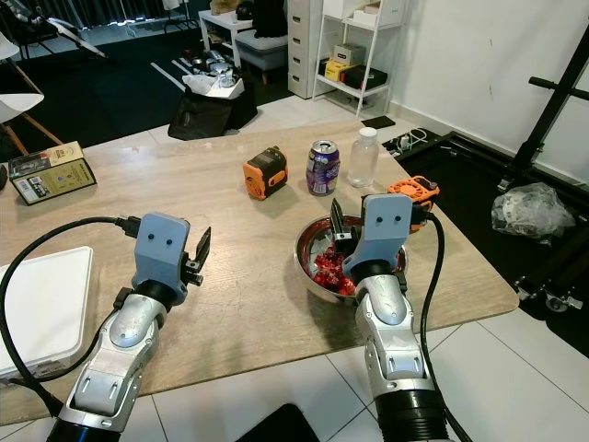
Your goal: Restocking fridge
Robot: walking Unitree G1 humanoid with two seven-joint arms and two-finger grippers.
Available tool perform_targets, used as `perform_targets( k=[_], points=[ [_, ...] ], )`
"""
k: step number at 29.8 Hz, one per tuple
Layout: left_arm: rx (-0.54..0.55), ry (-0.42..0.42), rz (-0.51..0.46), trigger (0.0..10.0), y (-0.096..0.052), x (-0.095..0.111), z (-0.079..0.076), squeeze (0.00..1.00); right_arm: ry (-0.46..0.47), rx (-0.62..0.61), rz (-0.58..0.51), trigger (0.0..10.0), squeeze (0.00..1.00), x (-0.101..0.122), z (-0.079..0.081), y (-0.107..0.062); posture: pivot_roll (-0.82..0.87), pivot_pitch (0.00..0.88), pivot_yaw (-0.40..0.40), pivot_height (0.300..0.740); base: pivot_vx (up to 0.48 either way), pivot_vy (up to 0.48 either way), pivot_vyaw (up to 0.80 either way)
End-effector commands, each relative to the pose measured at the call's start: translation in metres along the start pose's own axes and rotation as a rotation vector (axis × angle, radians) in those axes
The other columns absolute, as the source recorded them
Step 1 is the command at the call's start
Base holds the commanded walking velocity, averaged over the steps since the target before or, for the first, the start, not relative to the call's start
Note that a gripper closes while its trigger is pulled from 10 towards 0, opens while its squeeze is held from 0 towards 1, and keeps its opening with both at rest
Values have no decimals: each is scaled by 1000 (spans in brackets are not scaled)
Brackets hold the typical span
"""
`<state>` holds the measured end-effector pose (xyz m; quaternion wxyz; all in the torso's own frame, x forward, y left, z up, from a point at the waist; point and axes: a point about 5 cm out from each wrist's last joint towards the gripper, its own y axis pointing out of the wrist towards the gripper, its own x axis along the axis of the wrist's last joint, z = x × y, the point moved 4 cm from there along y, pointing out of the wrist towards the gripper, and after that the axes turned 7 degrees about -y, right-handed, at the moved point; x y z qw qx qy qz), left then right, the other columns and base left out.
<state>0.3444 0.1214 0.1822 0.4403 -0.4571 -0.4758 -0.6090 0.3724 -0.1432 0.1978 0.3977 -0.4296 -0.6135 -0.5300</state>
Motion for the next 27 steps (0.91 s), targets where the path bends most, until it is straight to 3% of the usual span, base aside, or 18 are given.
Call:
perform_targets(
  k=[1, 6, 17, 21, 27],
  points=[
    [5, 3, 24, 10000, 0, -4, -2, 0, -4, 10, 40, 10000, 0, -11, 2, -4, -58, 82, 36, 740, 0, 0, 0],
    [7, 5, 25, 10000, 1, -5, -2, 0, -3, 24, 53, 10000, 0, -14, 6, -6, -57, 85, 34, 740, 0, 0, 0],
    [17, 12, 24, 10000, 1, -4, -1, 0, -5, 28, 62, 10000, 0, -17, 7, -7, -60, 88, 33, 740, 0, -421, 0],
    [22, 10, 26, 10000, 1, -5, -1, 0, -7, 28, 63, 10000, 0, -17, 7, -7, -62, 90, 33, 740, 281, -384, 0],
    [45, -10, 35, 10000, 2, -6, 2, 0, -8, 28, 66, 10000, 0, -18, 6, -8, -64, 91, 31, 740, 105, -84, 0]
  ],
)
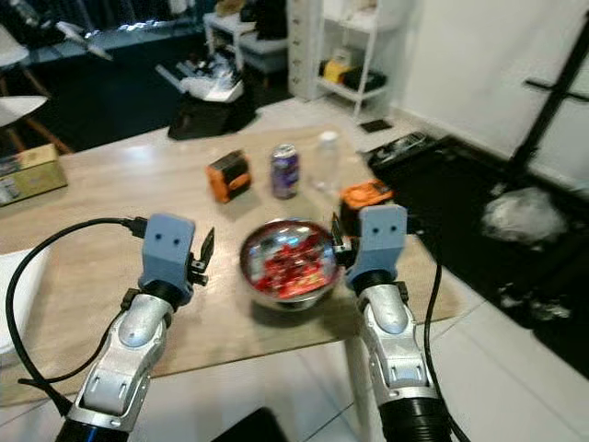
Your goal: Restocking fridge
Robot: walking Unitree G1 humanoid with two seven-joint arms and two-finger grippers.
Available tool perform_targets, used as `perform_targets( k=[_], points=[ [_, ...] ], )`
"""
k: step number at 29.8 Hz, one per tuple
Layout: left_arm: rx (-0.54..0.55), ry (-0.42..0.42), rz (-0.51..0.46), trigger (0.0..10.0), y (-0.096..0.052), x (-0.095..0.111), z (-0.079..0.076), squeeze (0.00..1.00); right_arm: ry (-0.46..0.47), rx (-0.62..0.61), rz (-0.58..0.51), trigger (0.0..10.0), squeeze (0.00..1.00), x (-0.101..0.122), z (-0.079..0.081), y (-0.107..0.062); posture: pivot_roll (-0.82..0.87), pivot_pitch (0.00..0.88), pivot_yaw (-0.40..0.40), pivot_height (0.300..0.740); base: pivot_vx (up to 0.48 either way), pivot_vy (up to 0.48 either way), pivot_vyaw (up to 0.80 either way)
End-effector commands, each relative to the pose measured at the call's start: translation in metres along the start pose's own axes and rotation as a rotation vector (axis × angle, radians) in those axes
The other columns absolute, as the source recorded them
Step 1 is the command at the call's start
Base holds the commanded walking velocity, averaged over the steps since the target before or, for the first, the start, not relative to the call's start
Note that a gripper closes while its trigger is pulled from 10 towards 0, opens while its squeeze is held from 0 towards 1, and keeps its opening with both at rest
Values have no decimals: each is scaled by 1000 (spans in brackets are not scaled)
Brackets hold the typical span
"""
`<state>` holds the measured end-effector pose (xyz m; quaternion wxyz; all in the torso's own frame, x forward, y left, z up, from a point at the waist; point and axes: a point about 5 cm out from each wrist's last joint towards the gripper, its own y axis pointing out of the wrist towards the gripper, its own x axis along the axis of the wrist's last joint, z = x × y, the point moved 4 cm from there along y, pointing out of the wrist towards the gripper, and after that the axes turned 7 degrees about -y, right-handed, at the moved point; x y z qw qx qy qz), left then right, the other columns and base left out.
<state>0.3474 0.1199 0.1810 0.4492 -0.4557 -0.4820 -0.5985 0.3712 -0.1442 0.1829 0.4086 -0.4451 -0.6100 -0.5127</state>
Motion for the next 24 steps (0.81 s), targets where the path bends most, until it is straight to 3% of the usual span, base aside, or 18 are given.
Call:
perform_targets(
  k=[1, 24],
  points=[
    [21, -10, 23, 10000, -1, -5, 4, 0, 6, 14, 19, 10000, 0, -5, 5, -2, -64, 92, 31, 740, 0, 0, 0],
    [30, -4, 36, 10000, -1, -8, 6, 0, 7, 22, 28, 10000, 0, -8, 7, -3, -62, 91, 30, 740, 0, 0, 0]
  ],
)
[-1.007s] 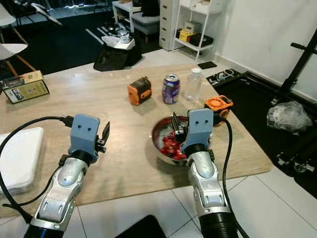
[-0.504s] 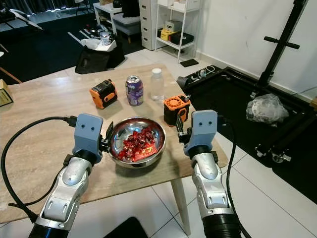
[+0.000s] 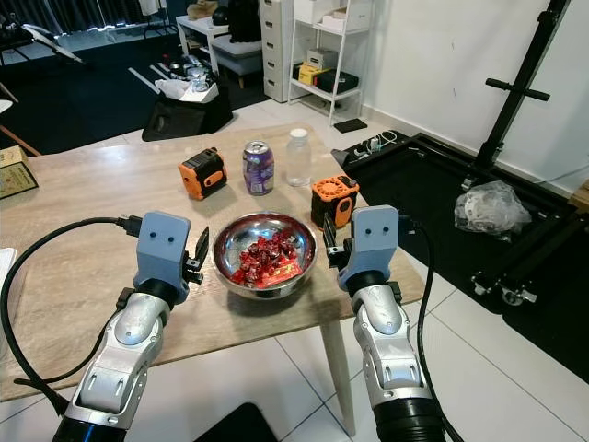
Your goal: Restocking fridge
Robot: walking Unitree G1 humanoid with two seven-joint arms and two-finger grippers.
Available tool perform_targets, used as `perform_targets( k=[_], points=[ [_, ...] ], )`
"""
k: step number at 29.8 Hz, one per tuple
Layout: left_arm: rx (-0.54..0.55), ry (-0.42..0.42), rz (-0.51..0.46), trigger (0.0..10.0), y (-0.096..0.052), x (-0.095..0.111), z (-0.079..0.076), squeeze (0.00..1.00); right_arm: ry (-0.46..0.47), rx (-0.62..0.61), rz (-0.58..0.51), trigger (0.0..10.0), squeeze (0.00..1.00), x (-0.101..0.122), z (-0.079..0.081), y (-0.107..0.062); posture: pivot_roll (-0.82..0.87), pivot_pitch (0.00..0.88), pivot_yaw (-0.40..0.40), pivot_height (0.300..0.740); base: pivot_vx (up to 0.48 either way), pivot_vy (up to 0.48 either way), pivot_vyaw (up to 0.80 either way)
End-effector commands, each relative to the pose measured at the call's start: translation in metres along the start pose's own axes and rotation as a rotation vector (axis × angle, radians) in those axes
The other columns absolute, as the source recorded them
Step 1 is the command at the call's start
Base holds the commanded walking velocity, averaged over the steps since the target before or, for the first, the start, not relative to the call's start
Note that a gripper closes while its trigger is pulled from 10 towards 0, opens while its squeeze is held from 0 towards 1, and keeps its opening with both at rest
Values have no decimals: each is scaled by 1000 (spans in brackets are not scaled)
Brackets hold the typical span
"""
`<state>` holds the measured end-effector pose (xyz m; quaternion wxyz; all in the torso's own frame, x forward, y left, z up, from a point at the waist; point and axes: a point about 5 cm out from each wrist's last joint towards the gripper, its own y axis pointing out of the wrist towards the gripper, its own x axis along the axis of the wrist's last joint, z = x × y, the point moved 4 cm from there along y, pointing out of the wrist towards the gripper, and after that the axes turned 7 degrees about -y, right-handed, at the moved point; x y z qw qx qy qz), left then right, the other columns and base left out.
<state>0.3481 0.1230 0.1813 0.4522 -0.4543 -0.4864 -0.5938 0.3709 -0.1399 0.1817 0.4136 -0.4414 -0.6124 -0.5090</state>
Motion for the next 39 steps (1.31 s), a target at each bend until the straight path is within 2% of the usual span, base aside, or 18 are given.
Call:
perform_targets(
  k=[1, 14, 19, 22, 28, 39],
  points=[
    [19, 1, 35, 10000, -2, -8, 3, 0, 2, 7, 27, 10000, 0, -7, 3, -3, -62, 91, 30, 740, 0, 0, 0],
    [36, 7, 45, 10000, -1, -9, 6, 0, 1, 7, 29, 10000, 0, -8, 2, -3, -62, 92, 27, 740, 0, 0, 0],
    [99, 12, 85, 10000, 1, -16, 18, 0, -1, 9, 32, 10000, 0, -9, 3, -3, -64, 93, 27, 740, 241, -295, 0],
    [131, -17, 90, 10000, 1, -17, 23, 0, -2, 8, 33, 10000, 0, -9, 2, -3, -67, 93, 26, 740, 220, -230, 0],
    [140, -45, 83, 10000, 1, -15, 25, 0, -4, 7, 34, 10000, 0, -9, 1, -4, -65, 91, 27, 740, 0, 0, 0],
    [136, -43, 85, 10000, 1, -16, 24, 0, -4, 10, 37, 10000, 0, -11, 2, -5, -69, 85, 28, 740, 0, 0, 0]
  ],
)
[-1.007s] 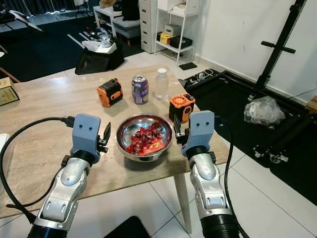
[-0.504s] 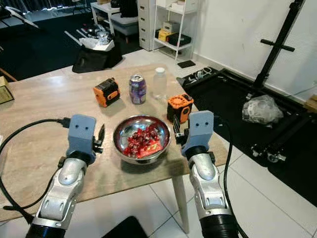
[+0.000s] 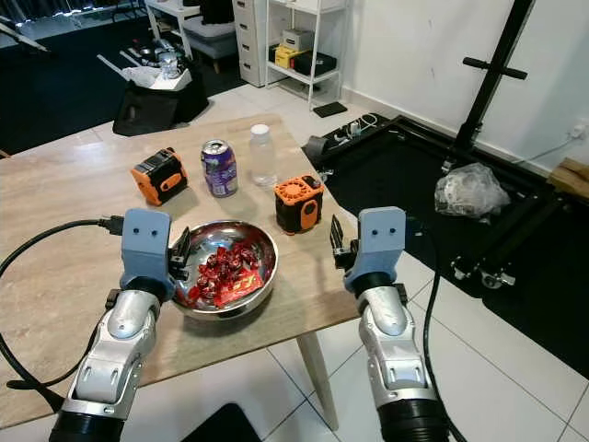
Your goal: Restocking fridge
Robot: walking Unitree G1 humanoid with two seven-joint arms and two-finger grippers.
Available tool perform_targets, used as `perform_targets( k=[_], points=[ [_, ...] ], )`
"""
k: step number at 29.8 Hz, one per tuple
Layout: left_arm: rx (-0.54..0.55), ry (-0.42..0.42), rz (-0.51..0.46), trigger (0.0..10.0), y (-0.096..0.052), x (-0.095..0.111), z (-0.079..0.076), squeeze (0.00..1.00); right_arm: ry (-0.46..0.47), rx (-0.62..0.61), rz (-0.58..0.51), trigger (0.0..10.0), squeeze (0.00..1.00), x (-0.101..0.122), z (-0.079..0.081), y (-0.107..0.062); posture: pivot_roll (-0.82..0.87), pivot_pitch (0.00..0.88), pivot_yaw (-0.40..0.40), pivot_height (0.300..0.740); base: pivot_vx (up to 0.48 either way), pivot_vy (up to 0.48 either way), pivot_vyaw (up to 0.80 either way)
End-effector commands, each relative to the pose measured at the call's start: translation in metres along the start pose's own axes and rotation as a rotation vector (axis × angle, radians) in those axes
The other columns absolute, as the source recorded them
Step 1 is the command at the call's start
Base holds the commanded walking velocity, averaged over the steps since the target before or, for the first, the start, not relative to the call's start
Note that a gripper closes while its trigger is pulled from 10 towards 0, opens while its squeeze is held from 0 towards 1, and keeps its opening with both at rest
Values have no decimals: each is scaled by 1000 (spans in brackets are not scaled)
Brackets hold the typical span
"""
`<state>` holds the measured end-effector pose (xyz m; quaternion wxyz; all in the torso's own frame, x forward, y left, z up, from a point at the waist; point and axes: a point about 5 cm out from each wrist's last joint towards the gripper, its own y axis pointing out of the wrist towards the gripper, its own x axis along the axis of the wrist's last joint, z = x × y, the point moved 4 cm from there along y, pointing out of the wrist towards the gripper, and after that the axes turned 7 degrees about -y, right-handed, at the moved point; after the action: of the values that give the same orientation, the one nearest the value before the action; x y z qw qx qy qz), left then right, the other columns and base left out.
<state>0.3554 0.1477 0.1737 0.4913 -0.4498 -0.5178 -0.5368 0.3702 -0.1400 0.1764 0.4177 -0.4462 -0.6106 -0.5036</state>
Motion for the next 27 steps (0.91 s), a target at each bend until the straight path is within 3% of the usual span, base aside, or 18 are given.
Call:
perform_targets(
  k=[1, 10, 14, 16, 19, 21, 23, 24, 27],
  points=[
    [4, -5, 22, 10000, -2, -6, 0, 0, -2, 6, 21, 10000, 0, -6, 2, -3, -69, 85, 28, 740, 0, 0, 0],
    [-15, 1, 22, 10000, 1, -3, 8, 0, -5, 4, 18, 10000, 0, -5, 0, -3, -67, 90, 28, 740, 0, 0, 0],
    [-38, 13, -2, 10000, 7, 9, 36, 0, -21, 0, -1, 10000, 0, 1, -4, -1, -61, 99, 26, 740, 0, 0, 0],
    [-38, 13, -2, 10000, 7, 9, 36, 0, -21, 0, -1, 10000, 0, 1, -4, -1, -61, 99, 26, 740, 0, 0, 0],
    [-11, 7, -6, 10000, 14, 21, 67, 0, -34, 2, -29, 10000, 0, 10, -7, 2, -54, 108, 27, 740, 0, 0, 0],
    [-19, -11, 5, 10000, 16, 23, 72, 0, -35, 6, -40, 10000, 0, 14, -7, 4, -52, 112, 27, 740, 0, 0, 0],
    [-168, -111, 62, 10000, 14, 25, 65, 0, -20, 51, -68, 10000, 0, 24, 1, 7, -51, 116, 26, 740, 0, 0, 0],
    [-168, -111, 62, 10000, 14, 25, 65, 0, -20, 51, -68, 10000, 0, 24, 1, 7, -51, 116, 26, 740, 0, 0, 0],
    [-396, -113, 91, 10000, 1, 36, 52, 0, 0, 129, -108, 10000, 0, 38, 16, 8, -49, 120, 25, 740, 0, 0, 0]
  ],
)
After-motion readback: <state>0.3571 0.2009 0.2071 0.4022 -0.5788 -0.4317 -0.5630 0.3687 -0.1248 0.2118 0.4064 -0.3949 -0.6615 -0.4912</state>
